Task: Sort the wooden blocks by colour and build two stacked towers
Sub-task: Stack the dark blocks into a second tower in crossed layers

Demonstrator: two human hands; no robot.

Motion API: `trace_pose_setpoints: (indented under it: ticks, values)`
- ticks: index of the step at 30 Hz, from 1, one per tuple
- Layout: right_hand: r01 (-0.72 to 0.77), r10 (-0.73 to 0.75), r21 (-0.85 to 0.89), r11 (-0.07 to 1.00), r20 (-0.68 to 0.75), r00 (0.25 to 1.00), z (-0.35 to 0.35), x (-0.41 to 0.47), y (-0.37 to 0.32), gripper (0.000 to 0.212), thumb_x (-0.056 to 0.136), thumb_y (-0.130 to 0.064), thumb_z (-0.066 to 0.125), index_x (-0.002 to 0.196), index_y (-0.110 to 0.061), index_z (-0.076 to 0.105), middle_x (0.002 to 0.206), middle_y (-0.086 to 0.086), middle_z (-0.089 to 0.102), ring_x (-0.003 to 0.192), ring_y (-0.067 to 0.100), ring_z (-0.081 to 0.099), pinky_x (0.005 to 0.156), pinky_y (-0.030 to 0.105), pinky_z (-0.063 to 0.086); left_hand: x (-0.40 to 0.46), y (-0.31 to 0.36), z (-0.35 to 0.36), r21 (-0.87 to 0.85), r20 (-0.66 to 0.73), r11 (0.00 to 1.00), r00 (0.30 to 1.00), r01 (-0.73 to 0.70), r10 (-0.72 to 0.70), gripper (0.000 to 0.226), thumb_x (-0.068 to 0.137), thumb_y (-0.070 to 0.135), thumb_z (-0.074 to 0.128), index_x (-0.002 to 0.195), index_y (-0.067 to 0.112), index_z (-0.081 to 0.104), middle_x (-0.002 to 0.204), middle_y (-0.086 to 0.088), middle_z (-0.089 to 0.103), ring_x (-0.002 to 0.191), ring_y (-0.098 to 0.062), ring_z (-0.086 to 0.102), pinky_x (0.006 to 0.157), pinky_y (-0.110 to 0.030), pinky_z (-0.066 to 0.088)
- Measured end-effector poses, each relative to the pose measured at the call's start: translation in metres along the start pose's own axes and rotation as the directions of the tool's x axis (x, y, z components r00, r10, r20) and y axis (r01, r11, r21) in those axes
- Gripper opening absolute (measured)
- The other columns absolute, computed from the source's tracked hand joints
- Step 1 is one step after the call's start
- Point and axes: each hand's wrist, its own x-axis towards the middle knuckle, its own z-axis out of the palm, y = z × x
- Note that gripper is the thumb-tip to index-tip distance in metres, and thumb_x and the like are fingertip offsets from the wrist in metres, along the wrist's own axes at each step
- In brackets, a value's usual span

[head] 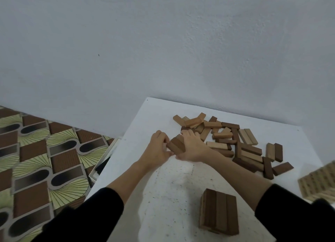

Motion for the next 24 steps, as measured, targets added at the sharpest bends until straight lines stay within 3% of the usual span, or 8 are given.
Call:
trace_pose_setpoints:
  ticks: [3, 6, 11, 15, 24]
  values:
    - [0.085, -0.087, 0.032, 0.996, 0.054, 0.995, -0.004, -0.002, 0.001, 0.095, 0.074, -0.026, 0.075, 0.146, -0.012, 0.014, 0.139, 0.004, 0.039, 0.125, 0.026, 0.029, 0.103, 0.038, 0.033, -0.002, -0.005, -0.006, 0.018, 0.091, 1.0, 0.996, 0.004, -0.006, 0.08, 0.056, 0.039, 0.078, 0.124, 0.014, 0.046, 0.115, 0.005, 0.038, 0.106, -0.01, 0.036, 0.085, -0.014, 0.033]
    - [0.131, -0.135, 0.055, 0.99, 0.065, 0.989, -0.004, -0.006, 0.004, 0.1, 0.071, -0.021, 0.077, 0.147, -0.017, 0.013, 0.139, -0.004, 0.043, 0.126, 0.022, 0.026, 0.102, 0.037, 0.032, -0.003, -0.005, -0.011, -0.016, 0.242, 1.0, 0.97, 0.019, -0.014, 0.102, 0.054, 0.042, 0.077, 0.142, 0.015, 0.032, 0.124, 0.006, 0.035, 0.115, -0.012, 0.037, 0.097, -0.026, 0.036]
    - [0.068, -0.072, 0.087, 0.994, 0.051, 0.996, 0.0, -0.011, 0.005, 0.111, 0.069, -0.027, 0.081, 0.149, -0.016, 0.004, 0.143, 0.003, 0.032, 0.129, 0.025, 0.023, 0.106, 0.04, 0.031, -0.004, -0.012, -0.008, -0.105, 0.276, 0.993, 0.961, 0.046, -0.015, 0.102, 0.056, 0.031, 0.083, 0.143, 0.019, 0.031, 0.122, 0.003, 0.044, 0.11, -0.017, 0.048, 0.094, -0.028, 0.045]
    - [0.038, -0.044, 0.143, 0.989, 0.035, 0.998, 0.005, -0.011, 0.007, 0.108, 0.07, -0.028, 0.081, 0.149, -0.015, 0.008, 0.14, 0.004, 0.034, 0.128, 0.025, 0.028, 0.107, 0.041, 0.031, -0.007, -0.011, -0.008, -0.138, 0.224, 0.989, 0.974, 0.049, -0.017, 0.093, 0.064, 0.015, 0.087, 0.141, 0.016, 0.034, 0.122, 0.003, 0.047, 0.096, -0.007, 0.048, 0.079, -0.005, 0.038]
    - [0.037, -0.039, 0.228, 0.973, 0.005, 0.999, 0.011, -0.008, 0.01, 0.105, 0.068, -0.023, 0.082, 0.148, -0.018, 0.013, 0.129, 0.003, 0.041, 0.114, 0.021, 0.04, 0.1, 0.041, 0.04, -0.008, -0.008, -0.009, -0.124, 0.2, 0.991, 0.98, 0.05, -0.025, 0.09, 0.067, 0.017, 0.085, 0.141, 0.017, 0.035, 0.12, 0.006, 0.048, 0.093, -0.001, 0.047, 0.076, -0.001, 0.036]
